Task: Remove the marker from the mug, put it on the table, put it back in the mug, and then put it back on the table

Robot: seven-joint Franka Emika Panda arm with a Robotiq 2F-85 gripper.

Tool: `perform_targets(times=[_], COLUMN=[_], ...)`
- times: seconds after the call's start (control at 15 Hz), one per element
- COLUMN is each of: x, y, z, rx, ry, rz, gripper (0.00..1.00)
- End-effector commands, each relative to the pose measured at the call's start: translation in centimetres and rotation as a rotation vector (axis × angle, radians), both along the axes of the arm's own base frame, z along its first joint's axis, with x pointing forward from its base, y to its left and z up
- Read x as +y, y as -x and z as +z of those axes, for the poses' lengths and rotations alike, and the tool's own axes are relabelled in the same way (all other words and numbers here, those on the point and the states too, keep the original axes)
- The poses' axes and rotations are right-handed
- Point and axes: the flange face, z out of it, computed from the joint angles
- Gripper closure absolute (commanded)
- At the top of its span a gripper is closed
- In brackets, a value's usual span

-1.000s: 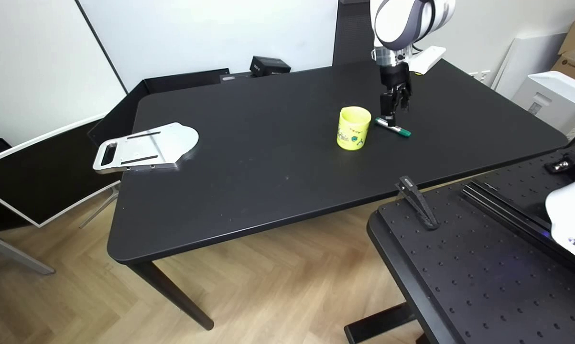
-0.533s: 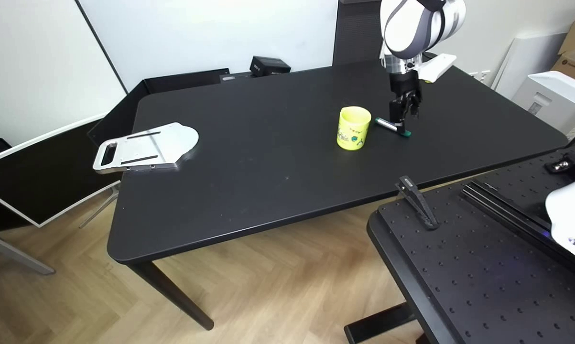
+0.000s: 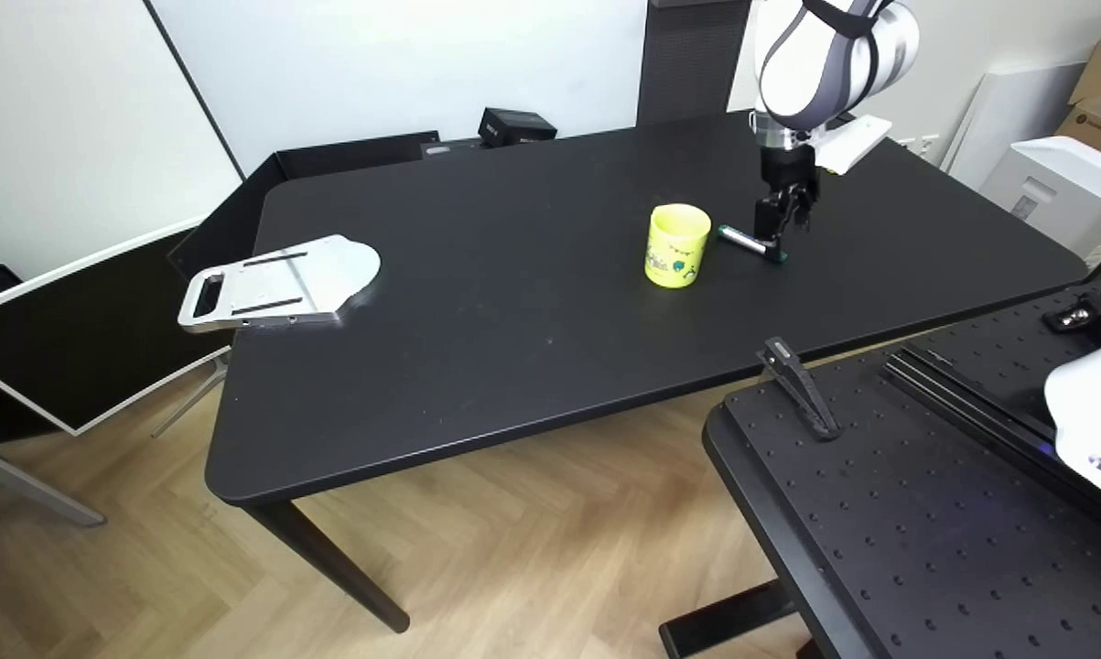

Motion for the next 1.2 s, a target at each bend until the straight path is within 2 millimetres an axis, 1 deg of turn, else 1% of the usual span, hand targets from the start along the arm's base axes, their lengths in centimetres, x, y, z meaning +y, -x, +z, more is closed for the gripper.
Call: perform_targets(times=[0.0,0.07,0.13,0.2,0.33,0.4,0.6,0.73,0.93,1.0,1.07,1.13], x=[-0.4,-0.4,-0.4,-0.5,-0.5,-0.5,-0.5,-0.3,-0.3,-0.4,-0.6,-0.8], y=[0.7,0.8,0.8,0.9,0.9,0.9,0.9,0.9,0.9,0.9,0.8,0.6], z=[-0.6,-0.7,-1.0,-1.2,-1.4,-1.5,-1.8,-1.8,-1.6,-1.5,-1.4,-1.2], rx=[-0.049,-0.056,-0.061,-0.065,-0.073,-0.075,-0.079,-0.083,-0.085,-0.085,-0.080,-0.073], ry=[-0.002,-0.003,-0.002,-0.005,-0.001,-0.001,0.003,0.006,0.013,0.015,0.012,0.014], rz=[-0.034,-0.036,-0.034,-0.035,-0.035,-0.036,-0.038,-0.039,-0.048,-0.053,-0.064,-0.074], gripper=[0.00,0.00,0.03,0.26,0.31,0.40,0.61,0.73,0.94,0.98,0.98,0.95])
